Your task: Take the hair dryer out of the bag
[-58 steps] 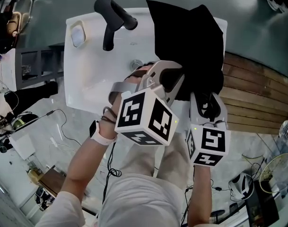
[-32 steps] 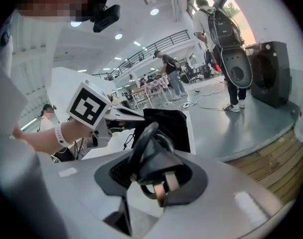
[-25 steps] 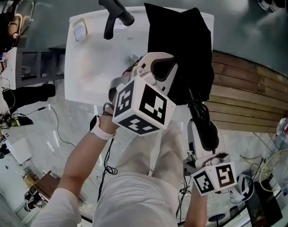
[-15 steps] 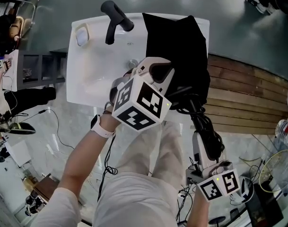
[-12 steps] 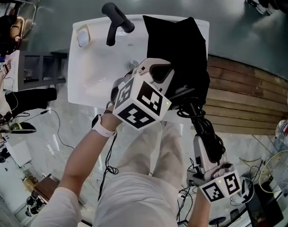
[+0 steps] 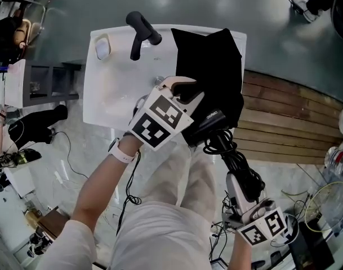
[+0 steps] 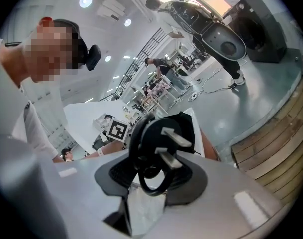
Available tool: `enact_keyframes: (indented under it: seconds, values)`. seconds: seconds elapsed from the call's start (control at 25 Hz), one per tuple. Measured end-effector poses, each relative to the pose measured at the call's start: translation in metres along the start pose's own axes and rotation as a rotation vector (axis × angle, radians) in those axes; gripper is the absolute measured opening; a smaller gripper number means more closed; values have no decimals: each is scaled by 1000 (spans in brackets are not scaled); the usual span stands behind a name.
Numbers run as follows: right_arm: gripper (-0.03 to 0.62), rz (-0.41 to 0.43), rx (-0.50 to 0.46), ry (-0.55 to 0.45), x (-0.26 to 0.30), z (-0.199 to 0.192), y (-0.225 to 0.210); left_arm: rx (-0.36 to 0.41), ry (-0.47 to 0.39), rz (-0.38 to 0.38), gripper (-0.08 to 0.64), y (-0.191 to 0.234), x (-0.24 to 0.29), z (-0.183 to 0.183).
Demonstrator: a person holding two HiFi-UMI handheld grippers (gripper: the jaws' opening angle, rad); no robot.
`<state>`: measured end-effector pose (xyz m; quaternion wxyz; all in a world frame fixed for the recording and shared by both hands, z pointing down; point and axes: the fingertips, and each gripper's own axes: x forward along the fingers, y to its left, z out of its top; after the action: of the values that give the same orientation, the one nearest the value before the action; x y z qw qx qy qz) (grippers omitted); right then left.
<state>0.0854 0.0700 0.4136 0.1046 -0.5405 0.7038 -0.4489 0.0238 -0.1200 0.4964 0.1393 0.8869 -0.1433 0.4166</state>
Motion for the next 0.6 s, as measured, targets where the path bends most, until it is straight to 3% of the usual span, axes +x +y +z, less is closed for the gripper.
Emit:
enact_keyframes:
  seconds: [0.16, 0.6]
  values:
    - [158, 10, 4, -1, 0, 9, 7, -97, -29, -25, 146, 2, -16, -2]
    - [158, 48, 13, -51, -5, 43, 32, -526, -297, 12, 163, 9, -127, -13]
